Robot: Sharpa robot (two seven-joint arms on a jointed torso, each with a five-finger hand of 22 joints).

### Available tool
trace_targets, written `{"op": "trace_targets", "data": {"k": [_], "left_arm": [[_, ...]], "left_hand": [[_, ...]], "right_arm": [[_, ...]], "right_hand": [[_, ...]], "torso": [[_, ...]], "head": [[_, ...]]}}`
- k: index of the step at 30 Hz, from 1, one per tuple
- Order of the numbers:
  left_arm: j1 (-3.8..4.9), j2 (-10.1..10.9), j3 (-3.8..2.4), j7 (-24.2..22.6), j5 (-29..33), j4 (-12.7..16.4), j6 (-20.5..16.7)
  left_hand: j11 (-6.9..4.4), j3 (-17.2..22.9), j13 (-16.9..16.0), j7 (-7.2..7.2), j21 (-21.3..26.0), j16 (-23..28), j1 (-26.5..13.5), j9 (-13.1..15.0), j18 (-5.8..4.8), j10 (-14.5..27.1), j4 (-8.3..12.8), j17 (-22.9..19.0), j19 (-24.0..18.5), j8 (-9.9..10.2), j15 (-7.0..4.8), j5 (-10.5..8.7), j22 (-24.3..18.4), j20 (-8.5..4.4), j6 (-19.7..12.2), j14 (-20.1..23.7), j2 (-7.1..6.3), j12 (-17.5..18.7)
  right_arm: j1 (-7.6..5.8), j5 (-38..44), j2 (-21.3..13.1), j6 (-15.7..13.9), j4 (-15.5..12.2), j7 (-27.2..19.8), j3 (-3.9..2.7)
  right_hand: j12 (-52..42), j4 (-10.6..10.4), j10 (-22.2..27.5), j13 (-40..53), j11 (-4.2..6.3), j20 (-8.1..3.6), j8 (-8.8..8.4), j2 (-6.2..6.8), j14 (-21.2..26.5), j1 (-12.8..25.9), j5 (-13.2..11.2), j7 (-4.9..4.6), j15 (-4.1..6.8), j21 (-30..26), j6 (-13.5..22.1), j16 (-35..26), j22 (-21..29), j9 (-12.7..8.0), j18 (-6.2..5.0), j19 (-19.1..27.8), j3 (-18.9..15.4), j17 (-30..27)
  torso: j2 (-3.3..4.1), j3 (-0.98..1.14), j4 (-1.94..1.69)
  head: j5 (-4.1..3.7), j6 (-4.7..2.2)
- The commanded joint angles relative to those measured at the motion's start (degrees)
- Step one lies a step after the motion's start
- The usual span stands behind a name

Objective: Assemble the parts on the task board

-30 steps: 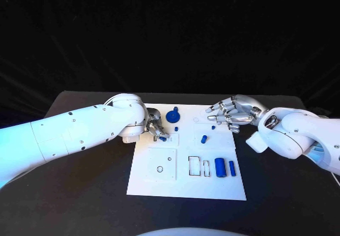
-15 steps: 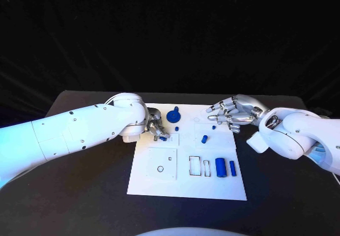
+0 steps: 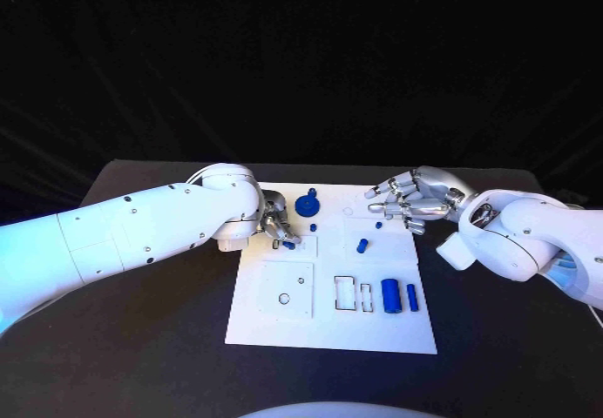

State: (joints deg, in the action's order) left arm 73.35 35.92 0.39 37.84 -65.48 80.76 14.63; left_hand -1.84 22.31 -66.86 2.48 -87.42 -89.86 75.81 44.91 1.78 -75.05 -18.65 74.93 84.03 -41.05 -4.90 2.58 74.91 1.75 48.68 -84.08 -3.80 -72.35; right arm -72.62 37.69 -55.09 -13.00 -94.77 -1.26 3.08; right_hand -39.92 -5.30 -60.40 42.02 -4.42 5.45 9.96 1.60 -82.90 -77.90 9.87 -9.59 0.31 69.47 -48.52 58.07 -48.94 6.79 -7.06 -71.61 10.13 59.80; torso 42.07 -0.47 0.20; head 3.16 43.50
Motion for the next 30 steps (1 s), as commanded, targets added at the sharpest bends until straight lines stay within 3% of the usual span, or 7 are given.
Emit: {"op": "trace_targets", "data": {"k": [1, 30], "left_arm": [[-0.72, -0.2, 0.55, 1.3, 0.1, -0.1, 2.9], [-0.78, -0.7, 0.55, 1.1, 0.1, 0.0, 2.2]], "left_hand": [[0.14, 9.3, 0.1, -0.30, 0.1, -0.1, -0.1, 0.0, -0.73, 0.0, 9.0, 15.1, 3.7, -0.3, 0.02, 0.22, 11.1, -0.27, 0.1, -5.9, -0.16, 0.4], [0.16, 9.4, 0.1, -0.30, 0.0, -0.1, -0.3, 0.0, -0.76, 0.0, 9.0, 15.1, 3.7, -0.3, 0.04, 0.22, 11.2, -0.26, 0.1, -5.9, -0.21, 0.4]], "right_arm": [[0.04, 0.2, 0.0, 0.4, -0.1, -0.7, 0.01], [0.04, 1.0, 0.1, 0.6, -0.2, -0.5, 0.00]], "right_hand": [[-0.3, -0.3, 0.5, -0.1, 0.07, 0.11, 0.29, -0.31, 0.4, 0.5, -0.2, -0.05, 0.02, -0.4, 0.4, -0.2, 0.1, 0.1, -0.65, 0.3, -0.1, -0.1], [-0.4, -0.3, 0.5, -0.1, 0.07, 0.12, 0.40, -0.35, 0.4, 0.4, -0.2, -0.06, 0.01, -0.5, 0.5, -0.4, 0.2, 0.1, -0.67, 0.3, -0.1, -0.2]], "torso": [[0.03, 0.00, 0.01], [-0.03, 0.04, 0.04]], "head": [[-0.13, 0.02], [-0.26, 0.01]]}}
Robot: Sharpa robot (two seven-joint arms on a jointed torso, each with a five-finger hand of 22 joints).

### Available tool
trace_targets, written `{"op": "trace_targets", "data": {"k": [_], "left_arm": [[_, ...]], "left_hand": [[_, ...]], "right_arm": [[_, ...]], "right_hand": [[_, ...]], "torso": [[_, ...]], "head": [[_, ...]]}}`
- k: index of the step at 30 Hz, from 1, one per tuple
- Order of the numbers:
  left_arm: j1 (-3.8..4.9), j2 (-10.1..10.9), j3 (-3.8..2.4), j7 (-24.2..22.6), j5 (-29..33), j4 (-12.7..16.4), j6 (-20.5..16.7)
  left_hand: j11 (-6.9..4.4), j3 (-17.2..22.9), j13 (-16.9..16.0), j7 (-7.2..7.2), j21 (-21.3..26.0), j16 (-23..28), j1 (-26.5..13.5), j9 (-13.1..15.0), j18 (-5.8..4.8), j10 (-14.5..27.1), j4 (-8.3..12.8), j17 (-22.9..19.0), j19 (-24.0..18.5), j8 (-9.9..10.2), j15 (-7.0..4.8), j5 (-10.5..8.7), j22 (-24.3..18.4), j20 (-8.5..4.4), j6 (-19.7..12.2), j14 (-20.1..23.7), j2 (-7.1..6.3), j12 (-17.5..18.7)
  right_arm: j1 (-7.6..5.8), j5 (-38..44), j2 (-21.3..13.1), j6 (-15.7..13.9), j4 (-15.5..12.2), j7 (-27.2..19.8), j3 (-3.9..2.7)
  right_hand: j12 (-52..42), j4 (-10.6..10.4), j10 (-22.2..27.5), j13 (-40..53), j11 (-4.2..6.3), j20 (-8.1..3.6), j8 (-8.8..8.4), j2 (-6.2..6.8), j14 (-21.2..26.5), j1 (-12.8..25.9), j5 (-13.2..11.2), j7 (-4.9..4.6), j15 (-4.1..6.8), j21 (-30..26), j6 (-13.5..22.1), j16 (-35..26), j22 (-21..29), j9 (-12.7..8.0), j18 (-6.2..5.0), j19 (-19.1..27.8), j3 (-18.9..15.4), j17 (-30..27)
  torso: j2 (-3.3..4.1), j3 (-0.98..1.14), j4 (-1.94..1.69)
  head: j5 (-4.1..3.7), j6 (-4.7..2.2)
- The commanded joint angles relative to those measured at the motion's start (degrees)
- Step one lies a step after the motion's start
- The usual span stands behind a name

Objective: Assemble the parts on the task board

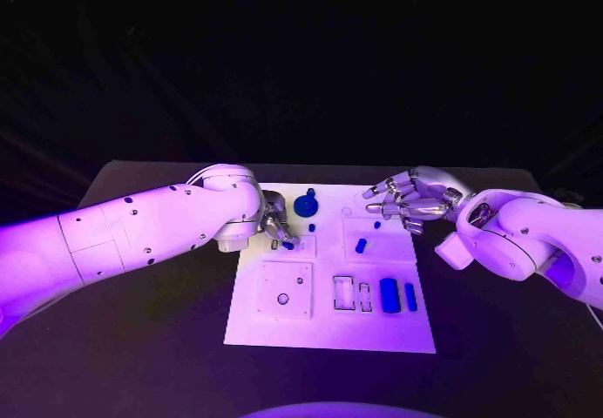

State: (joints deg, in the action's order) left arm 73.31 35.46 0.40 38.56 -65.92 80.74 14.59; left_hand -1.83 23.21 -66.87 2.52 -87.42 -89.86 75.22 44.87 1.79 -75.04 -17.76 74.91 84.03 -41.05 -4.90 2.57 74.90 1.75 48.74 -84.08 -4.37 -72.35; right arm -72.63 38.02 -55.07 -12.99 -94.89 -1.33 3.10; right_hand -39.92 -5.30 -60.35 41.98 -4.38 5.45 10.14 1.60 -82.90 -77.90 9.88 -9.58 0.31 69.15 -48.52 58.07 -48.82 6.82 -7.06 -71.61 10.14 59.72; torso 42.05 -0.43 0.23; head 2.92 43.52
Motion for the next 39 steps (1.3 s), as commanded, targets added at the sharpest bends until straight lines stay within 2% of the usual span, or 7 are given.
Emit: {"op": "trace_targets", "data": {"k": [1, 11, 27, 39], "left_arm": [[-0.74, -0.3, 0.54, 0.4, 0.5, 0.1, 2.3], [-0.74, -0.2, 0.54, 0.2, 0.9, 0.3, 3.5], [-0.74, -0.5, 0.55, 0.4, 0.9, 0.2, 2.6], [-0.74, -0.7, 0.55, 0.8, 0.6, 0.0, 2.3]], "left_hand": [[0.15, 8.5, 0.1, -0.35, 0.0, -0.1, 0.2, 0.1, -0.77, -0.1, 8.1, 15.1, 3.7, -0.3, 0.04, 0.21, 11.2, -0.26, 0.1, -5.9, 0.30, 0.4], [0.14, 8.5, 0.0, -0.37, 0.1, -0.1, -0.5, 0.2, -0.75, -0.1, 8.1, 15.1, 3.7, -0.3, 0.05, 0.19, 11.1, -0.24, 0.3, -5.9, -0.09, 0.3], [0.08, 7.4, -0.1, -0.50, 0.1, -0.1, -2.3, 0.4, -0.73, -0.3, 7.6, 15.1, 3.6, -0.6, 0.02, 0.17, 11.1, -0.25, 0.9, -5.9, -0.40, 0.1], [-0.16, 5.6, -0.1, -0.80, 0.2, -0.1, -3.8, 0.7, -0.69, -0.5, 7.7, 15.1, 3.6, -0.7, -0.16, 0.17, 11.0, -0.39, 1.6, -5.9, -1.72, 0.0]], "right_arm": [[0.04, 0.7, 0.0, 0.6, -0.1, -0.4, -0.01], [0.03, 0.7, 0.0, 0.7, -0.1, -0.4, -0.01], [0.03, 1.0, 0.1, 1.1, 0.0, -0.3, -0.01], [0.02, 1.0, 0.0, 1.1, 0.0, -0.3, -0.01]], "right_hand": [[-0.4, -0.3, 0.5, -0.1, 0.02, 0.12, 0.22, -0.35, 0.4, 0.4, -0.2, -0.06, 0.01, -0.2, 0.5, -0.4, 0.1, 0.1, -0.67, 0.3, -0.1, -0.1], [-0.4, -0.3, 0.5, -0.1, 0.02, 0.12, 0.22, -0.35, 0.4, 0.4, -0.2, -0.06, 0.01, -0.2, 0.5, -0.4, 0.1, 0.1, -0.67, 0.3, -0.1, -0.1], [-0.5, -0.4, 0.6, -0.2, 0.01, 0.13, 0.39, -0.52, 0.5, 0.3, 0.2, -0.08, 0.00, -0.3, 0.6, -0.5, 0.2, 0.1, -0.68, 0.3, -0.2, -0.1], [-0.5, -0.4, 0.7, -0.2, 0.00, 0.13, 0.43, -0.53, 0.5, 0.3, 0.2, -0.08, 0.00, -0.3, 0.6, -0.5, 0.2, 0.1, -0.70, 0.4, -0.2, -0.2]], "torso": [[-0.01, 0.00, 0.00], [0.00, -0.02, -0.02], [-0.04, -0.02, -0.05], [0.00, 0.00, 0.00]], "head": [[-0.02, -0.01], [-0.12, 0.07], [-0.15, 0.08], [-0.30, -0.07]]}}
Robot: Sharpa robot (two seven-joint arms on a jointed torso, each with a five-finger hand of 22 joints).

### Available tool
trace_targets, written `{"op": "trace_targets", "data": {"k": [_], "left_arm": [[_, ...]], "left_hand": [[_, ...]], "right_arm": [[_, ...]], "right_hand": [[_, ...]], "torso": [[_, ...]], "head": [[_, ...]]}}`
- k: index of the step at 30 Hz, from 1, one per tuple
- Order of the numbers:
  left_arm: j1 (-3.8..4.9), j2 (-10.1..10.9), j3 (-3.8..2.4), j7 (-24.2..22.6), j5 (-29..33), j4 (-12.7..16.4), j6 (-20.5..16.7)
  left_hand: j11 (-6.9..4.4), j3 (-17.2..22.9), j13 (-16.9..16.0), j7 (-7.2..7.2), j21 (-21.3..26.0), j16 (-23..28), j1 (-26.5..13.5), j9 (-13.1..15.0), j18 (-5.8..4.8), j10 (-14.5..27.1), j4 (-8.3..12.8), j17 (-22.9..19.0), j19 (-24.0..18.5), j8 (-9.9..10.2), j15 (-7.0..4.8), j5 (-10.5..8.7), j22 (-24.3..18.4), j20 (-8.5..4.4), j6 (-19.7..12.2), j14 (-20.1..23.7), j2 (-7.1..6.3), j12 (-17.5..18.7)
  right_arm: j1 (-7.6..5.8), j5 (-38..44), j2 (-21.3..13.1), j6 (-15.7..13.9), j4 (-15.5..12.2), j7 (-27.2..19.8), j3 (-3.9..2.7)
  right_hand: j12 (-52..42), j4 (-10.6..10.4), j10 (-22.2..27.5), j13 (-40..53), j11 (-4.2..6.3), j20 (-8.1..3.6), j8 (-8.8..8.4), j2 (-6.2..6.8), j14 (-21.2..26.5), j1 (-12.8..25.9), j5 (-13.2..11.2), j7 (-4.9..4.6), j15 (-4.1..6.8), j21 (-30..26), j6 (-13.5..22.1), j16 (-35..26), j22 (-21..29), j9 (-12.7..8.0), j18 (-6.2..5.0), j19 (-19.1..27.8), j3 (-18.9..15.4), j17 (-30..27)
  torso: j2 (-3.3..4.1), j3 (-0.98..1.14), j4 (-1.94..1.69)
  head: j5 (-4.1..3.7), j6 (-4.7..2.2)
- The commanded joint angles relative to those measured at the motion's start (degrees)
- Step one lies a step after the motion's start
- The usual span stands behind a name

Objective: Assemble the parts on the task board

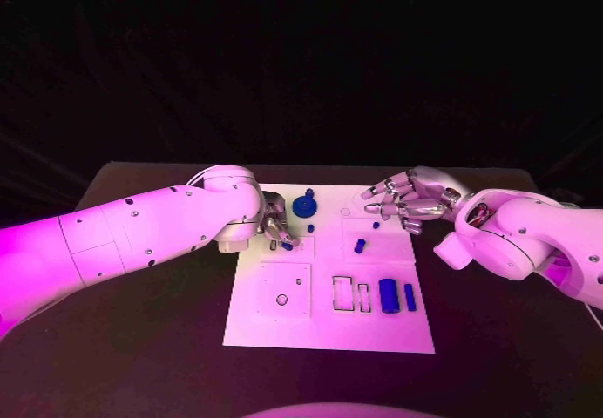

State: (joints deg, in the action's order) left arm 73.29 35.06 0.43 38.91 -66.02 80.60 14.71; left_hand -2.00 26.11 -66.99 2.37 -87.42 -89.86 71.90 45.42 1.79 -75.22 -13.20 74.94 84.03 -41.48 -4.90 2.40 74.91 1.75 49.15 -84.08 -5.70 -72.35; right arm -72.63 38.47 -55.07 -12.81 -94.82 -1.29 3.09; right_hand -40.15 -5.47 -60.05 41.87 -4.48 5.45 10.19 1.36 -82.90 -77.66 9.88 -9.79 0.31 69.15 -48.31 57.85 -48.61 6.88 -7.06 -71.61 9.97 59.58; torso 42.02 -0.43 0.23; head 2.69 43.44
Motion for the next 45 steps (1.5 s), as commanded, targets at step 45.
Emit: {"op": "trace_targets", "data": {"k": [45], "left_arm": [[-0.70, -0.4, 0.52, 1.3, 0.8, -1.1, 1.2]], "left_hand": [[-0.07, -7.6, -0.2, -0.72, 1.0, -0.1, -8.6, 0.6, -0.47, -0.6, -3.3, 15.1, 3.2, 0.5, -0.29, 0.34, 10.1, -0.60, 2.7, -5.9, 0.19, -0.3]], "right_arm": [[0.00, 0.5, 0.1, 0.7, 0.0, -0.1, 0.01]], "right_hand": [[-0.5, -0.4, 0.6, -0.2, 0.03, 0.17, 0.69, -0.06, 0.7, 0.3, 0.2, 0.08, -0.07, -0.7, 0.7, -0.7, 0.5, 0.1, -0.76, 0.6, -0.5, -0.3]], "torso": [[0.04, -0.05, 0.01]], "head": [[-0.35, -0.12]]}}
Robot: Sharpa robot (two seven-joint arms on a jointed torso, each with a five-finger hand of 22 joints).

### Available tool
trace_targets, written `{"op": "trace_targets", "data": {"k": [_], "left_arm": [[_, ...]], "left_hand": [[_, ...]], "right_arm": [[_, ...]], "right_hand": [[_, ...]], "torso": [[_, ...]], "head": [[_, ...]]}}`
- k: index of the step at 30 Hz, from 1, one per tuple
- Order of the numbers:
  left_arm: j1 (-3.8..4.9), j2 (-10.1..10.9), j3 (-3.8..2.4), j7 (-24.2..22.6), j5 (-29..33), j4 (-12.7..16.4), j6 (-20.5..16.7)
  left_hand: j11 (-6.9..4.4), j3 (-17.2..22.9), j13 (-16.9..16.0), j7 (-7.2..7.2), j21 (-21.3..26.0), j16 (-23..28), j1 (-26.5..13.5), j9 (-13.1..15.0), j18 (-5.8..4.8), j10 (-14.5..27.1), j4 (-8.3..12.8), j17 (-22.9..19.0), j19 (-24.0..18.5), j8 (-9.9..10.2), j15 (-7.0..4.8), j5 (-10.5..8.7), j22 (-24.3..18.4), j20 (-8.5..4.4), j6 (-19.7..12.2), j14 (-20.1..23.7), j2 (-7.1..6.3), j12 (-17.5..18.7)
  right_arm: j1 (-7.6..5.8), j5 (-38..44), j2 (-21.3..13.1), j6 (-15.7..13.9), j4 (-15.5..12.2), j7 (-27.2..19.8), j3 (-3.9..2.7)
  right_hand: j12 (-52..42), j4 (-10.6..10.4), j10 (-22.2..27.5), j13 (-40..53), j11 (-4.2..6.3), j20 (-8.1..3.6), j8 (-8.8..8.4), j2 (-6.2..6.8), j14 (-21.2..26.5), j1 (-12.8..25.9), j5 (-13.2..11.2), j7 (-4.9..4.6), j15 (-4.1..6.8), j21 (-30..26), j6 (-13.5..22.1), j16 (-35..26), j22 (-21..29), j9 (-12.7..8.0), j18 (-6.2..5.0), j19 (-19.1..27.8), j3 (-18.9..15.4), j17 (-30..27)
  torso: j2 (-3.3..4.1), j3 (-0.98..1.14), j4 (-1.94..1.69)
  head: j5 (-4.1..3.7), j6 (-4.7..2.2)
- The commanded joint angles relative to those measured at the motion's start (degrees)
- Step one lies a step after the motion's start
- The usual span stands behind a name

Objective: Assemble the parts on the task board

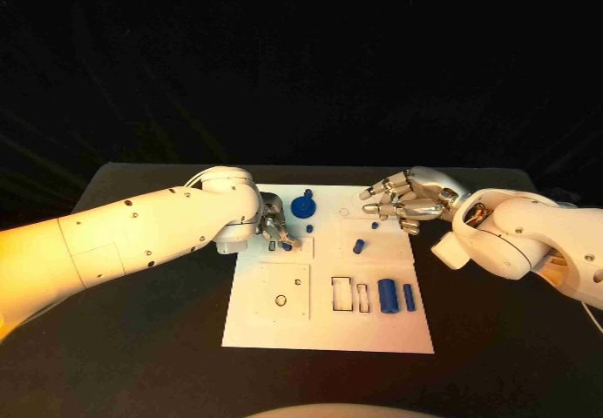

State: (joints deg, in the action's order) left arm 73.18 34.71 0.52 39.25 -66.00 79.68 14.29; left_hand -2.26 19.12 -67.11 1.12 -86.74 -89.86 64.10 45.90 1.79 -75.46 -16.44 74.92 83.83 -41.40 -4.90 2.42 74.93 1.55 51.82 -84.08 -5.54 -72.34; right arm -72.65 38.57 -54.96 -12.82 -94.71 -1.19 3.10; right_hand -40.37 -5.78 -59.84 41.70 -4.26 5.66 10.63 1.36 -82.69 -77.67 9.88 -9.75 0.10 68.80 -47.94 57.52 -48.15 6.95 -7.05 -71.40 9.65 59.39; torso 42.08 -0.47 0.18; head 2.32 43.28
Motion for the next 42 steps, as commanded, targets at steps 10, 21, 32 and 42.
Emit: {"op": "trace_targets", "data": {"k": [10, 21, 32, 42], "left_arm": [[-0.58, -0.1, 0.44, 1.0, 0.8, -0.3, 2.0], [-0.58, -0.1, 0.44, 1.3, 0.9, -0.5, 1.9], [-0.58, 0.0, 0.43, 1.6, 0.8, -0.6, 1.6], [-0.59, 0.5, 0.40, 1.4, -1.0, -0.1, 0.6]], "left_hand": [[0.18, -2.5, -0.4, 0.49, 0.2, -0.1, -2.0, 0.2, -0.52, -0.6, -0.2, 15.1, 3.5, 0.4, -0.29, 0.33, 10.3, -0.39, 0.3, -5.9, -0.11, -0.5], [-0.04, -5.9, -0.2, 0.21, 0.1, -0.1, -5.0, 0.6, -0.58, -0.8, -0.3, 15.1, 3.7, 0.1, -0.45, 0.31, 10.6, -0.49, 1.0, -5.9, 0.26, -0.5], [-0.30, -10.4, 0.0, -0.09, 0.2, -0.1, -7.6, 1.0, -0.58, -0.8, -0.3, 15.1, 3.7, -0.2, -0.70, 0.32, 10.6, -0.75, 1.2, -5.9, 0.94, -0.4], [-0.34, -11.0, 0.1, -0.13, 0.2, -0.1, -7.5, 1.1, -0.57, -0.8, -0.3, 15.1, 3.7, -0.3, -0.74, 0.33, 10.6, -0.78, 1.2, -5.9, 1.16, -0.3]], "right_arm": [[0.03, 0.3, 0.0, 0.9, -0.1, -0.3, -0.01], [0.03, 0.3, -0.1, 1.4, -0.1, -0.3, -0.01], [0.03, 0.3, -0.1, 1.6, -0.1, -0.3, -0.01], [0.03, 0.3, -0.1, 1.7, -0.1, -0.3, -0.01]], "right_hand": [[-0.4, -0.6, 0.6, -0.2, -0.25, 0.03, 0.52, -0.07, 0.7, 0.7, 0.3, 0.03, 0.08, -0.9, 0.6, -0.8, 1.0, 0.1, -0.91, 0.8, -0.6, -0.5], [-0.4, -0.5, 1.1, -0.5, -0.26, 0.08, 0.81, 0.08, 1.2, 0.3, 0.3, 0.02, 0.04, -1.9, 0.9, -2.1, 2.5, 0.2, -1.18, 1.6, -0.9, -1.5], [-0.4, -0.5, 1.3, -0.6, -0.31, 0.11, 0.93, 0.13, 1.4, 0.3, 0.2, -0.02, 0.00, -2.4, 1.1, -2.6, 3.3, 0.2, -1.31, 2.0, -1.1, -1.9], [-0.4, -0.6, 1.5, -0.8, -0.36, 0.14, 1.05, 0.09, 1.6, 0.3, 0.2, -0.06, -0.05, -2.7, 1.2, -3.0, 3.7, 0.2, -1.35, 2.2, -1.2, -2.2]], "torso": [[-0.04, 0.01, 0.02], [-0.01, 0.01, 0.00], [-0.03, 0.02, 0.01], [-0.05, 0.01, 0.06]], "head": [[-0.08, 0.12], [-0.08, 0.19], [0.09, 0.32], [0.29, 0.37]]}}
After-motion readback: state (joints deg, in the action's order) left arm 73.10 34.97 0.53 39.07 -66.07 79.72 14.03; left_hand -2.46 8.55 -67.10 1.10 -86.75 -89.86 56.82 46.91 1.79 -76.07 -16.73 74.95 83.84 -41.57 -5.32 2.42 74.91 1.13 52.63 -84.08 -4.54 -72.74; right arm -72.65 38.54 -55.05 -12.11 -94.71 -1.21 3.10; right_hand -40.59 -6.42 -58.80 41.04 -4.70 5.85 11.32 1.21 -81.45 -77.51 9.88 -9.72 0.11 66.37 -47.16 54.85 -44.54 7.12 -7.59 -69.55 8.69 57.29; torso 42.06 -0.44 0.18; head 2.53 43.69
